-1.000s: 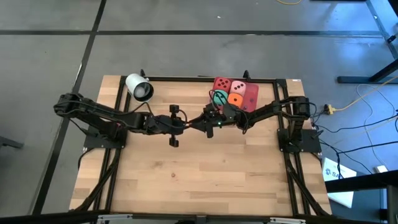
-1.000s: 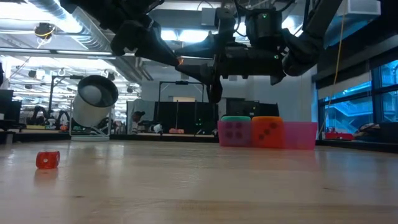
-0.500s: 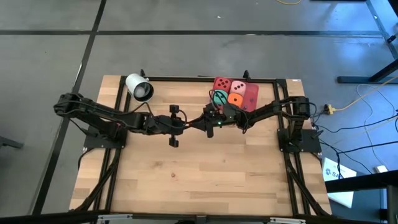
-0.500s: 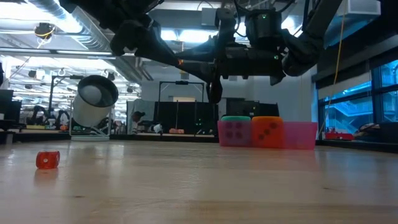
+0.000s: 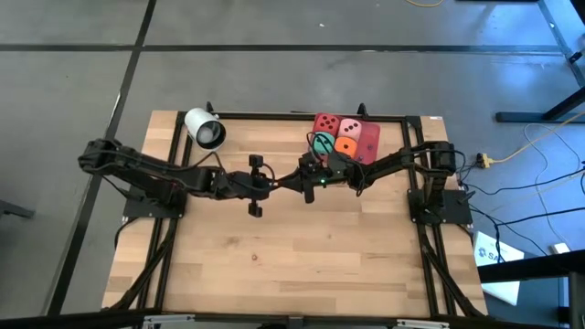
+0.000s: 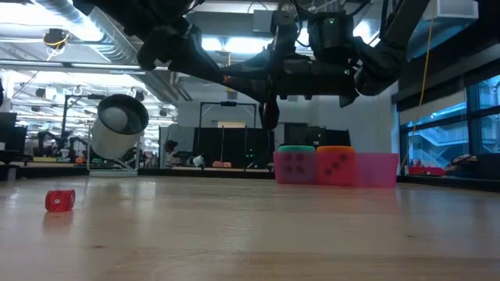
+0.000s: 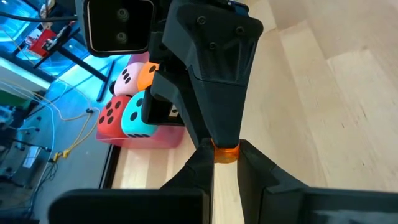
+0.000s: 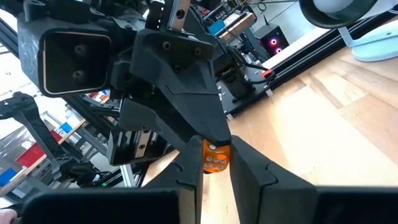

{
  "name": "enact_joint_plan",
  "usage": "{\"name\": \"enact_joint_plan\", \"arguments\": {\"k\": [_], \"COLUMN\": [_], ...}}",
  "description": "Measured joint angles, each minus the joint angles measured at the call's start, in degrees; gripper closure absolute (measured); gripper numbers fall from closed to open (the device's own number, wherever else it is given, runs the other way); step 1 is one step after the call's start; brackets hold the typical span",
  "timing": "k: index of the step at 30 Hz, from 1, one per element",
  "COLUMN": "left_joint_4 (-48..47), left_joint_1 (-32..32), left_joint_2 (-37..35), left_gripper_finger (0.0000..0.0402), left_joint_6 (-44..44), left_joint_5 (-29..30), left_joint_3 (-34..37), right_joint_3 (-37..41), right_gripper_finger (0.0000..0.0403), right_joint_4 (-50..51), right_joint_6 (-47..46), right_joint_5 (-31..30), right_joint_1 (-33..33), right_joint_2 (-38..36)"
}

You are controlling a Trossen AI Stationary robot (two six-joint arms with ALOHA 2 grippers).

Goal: Pick & Place Dice
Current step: Put the small orange dice into the red bin

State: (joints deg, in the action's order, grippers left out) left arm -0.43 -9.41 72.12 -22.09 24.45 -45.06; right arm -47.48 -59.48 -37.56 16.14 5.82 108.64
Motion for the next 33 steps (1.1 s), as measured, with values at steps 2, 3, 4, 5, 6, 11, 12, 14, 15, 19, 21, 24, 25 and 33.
{"name": "enact_joint_plan", "arguments": {"k": [2, 3, 4, 5, 6, 11, 12, 14, 15, 19, 21, 24, 25, 33], "left_joint_4": [0.0, 0.0, 0.0, 0.1, 0.2, 0.3, 0.4, 0.5, 0.5, 0.4, 0.2, -0.1, -0.1, -6.8], "left_joint_1": [0.0, 0.0, 0.0, 0.0, 0.0, 0.0, 0.0, 0.0, 0.0, 0.0, -0.2, -0.7, -1.0, -4.2], "left_joint_2": [0.0, 0.0, 0.0, 0.0, 0.0, 0.0, 0.0, 0.0, 0.0, -0.1, -0.5, -1.8, -2.6, -11.8], "left_gripper_finger": [0.0375, 0.0374, 0.0372, 0.0369, 0.0364, 0.0330, 0.0322, 0.0303, 0.0293, 0.0254, 0.0238, 0.0219, 0.0215, 0.0207], "left_joint_6": [0.0, 0.0, 0.0, 0.1, 0.2, 0.8, 1.3, 2.0, 2.2, 3.6, 4.0, 5.0, 5.2, 10.5], "left_joint_5": [0.0, 0.0, 0.0, 0.0, -0.1, -0.3, -0.4, -0.7, -1.0, -1.6, -1.5, -1.2, -1.2, -1.2], "left_joint_3": [0.0, 0.0, 0.0, 0.0, 0.0, 0.0, 0.0, 0.0, 0.0, 0.0, 0.0, 0.0, 0.0, 0.0], "right_joint_3": [0.0, 0.0, 0.0, 0.0, 0.0, 0.0, 0.0, 0.0, 0.0, 0.0, 0.0, 0.0, 0.0, 0.0], "right_gripper_finger": [0.0350, 0.0350, 0.0350, 0.0351, 0.0351, 0.0352, 0.0352, 0.0352, 0.0352, 0.0352, 0.0352, 0.0352, 0.0352, 0.0352], "right_joint_4": [0.0, 0.0, 0.0, 0.0, 0.0, -0.1, -0.1, 0.0, 0.0, 0.0, 0.0, 0.0, 0.0, 6.6], "right_joint_6": [0.3, 0.4, 0.5, 0.5, 0.6, 1.0, 1.1, 1.4, 1.6, 2.0, 2.2, 2.2, 2.2, 8.3], "right_joint_5": [0.0, 0.0, 0.2, 0.4, 0.7, 1.6, 1.6, 1.7, 1.7, 1.7, 2.1, 3.7, 4.2, 4.6], "right_joint_1": [0.0, 0.0, 0.0, 0.0, 0.0, 0.3, 0.3, 0.3, 0.3, 0.3, 0.5, 0.8, 1.0, 1.2], "right_joint_2": [0.0, 0.0, 0.0, 0.0, 0.0, 0.0, 0.0, 0.0, 0.0, 0.0, 0.0, 0.0, 0.0, -6.5]}}
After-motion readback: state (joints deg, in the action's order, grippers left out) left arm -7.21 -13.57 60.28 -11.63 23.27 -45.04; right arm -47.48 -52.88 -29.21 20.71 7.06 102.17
